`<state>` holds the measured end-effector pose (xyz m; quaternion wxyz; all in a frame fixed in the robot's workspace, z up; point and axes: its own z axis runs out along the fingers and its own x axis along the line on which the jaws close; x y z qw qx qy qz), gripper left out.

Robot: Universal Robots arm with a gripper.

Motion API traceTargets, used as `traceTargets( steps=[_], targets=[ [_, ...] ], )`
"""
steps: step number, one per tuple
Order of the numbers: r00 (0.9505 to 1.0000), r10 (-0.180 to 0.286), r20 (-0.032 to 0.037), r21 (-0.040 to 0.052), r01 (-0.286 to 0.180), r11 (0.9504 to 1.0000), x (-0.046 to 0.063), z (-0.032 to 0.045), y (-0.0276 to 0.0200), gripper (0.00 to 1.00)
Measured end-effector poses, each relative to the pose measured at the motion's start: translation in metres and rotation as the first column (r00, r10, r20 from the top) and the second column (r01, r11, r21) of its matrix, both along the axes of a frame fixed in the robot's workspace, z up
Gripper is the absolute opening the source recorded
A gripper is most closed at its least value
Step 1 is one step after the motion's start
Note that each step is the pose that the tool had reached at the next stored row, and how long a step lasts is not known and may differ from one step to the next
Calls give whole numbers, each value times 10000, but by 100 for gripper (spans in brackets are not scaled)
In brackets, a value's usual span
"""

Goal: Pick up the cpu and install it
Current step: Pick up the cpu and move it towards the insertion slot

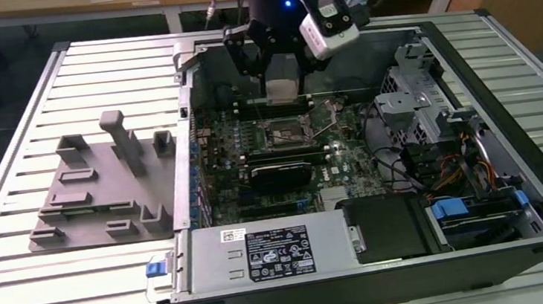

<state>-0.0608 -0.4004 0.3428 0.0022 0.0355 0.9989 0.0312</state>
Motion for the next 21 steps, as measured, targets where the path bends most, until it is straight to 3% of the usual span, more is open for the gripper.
traceTargets(
  steps=[7,21],
  targets=[
    [10000,11,-9,0,-11,10000,67,-82,0,54],
    [10000,35,-16,0,-35,10000,179,-330,9,54]
  ],
)
